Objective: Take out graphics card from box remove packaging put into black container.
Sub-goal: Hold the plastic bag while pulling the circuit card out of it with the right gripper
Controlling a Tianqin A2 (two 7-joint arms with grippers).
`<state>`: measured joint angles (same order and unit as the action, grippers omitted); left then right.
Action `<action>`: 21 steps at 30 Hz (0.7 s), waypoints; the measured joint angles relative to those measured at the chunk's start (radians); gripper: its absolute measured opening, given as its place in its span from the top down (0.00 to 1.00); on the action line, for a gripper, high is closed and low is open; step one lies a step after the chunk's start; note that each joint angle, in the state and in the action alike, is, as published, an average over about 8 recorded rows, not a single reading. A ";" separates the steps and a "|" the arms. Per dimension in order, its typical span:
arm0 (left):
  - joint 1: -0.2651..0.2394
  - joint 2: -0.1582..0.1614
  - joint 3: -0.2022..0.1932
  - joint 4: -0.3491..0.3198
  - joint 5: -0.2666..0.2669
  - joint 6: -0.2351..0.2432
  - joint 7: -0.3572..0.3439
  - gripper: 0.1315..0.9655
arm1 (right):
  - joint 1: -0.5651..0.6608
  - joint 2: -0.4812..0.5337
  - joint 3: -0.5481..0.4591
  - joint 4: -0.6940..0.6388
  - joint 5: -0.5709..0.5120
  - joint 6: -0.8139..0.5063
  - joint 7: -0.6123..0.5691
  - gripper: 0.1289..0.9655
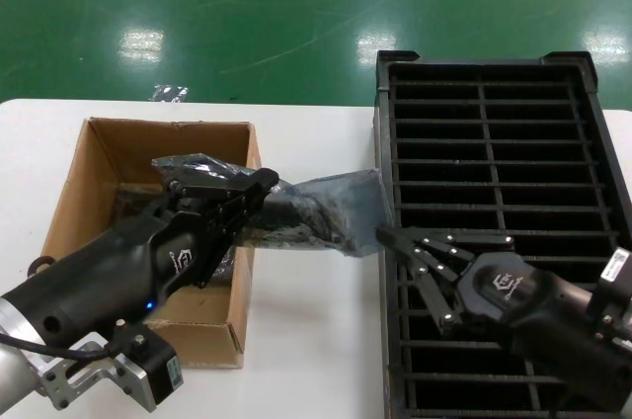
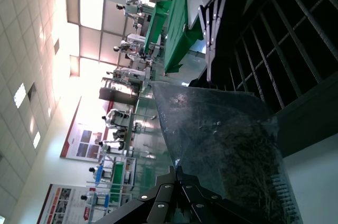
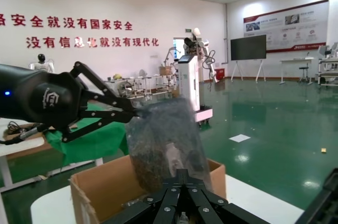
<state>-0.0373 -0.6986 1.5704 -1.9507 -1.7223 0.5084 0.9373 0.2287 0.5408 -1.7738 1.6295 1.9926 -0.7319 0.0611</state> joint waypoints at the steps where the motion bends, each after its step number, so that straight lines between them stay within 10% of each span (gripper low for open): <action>1: 0.000 0.000 0.000 0.000 0.000 0.000 0.000 0.99 | 0.000 0.002 0.004 -0.001 0.002 -0.001 -0.002 1.00; 21: 0.000 0.000 0.000 0.000 0.000 0.000 0.000 0.99 | 0.052 -0.007 0.010 -0.050 0.001 -0.008 -0.020 1.00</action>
<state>-0.0373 -0.6986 1.5704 -1.9507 -1.7223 0.5084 0.9373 0.2803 0.5336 -1.7634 1.5793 1.9939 -0.7403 0.0412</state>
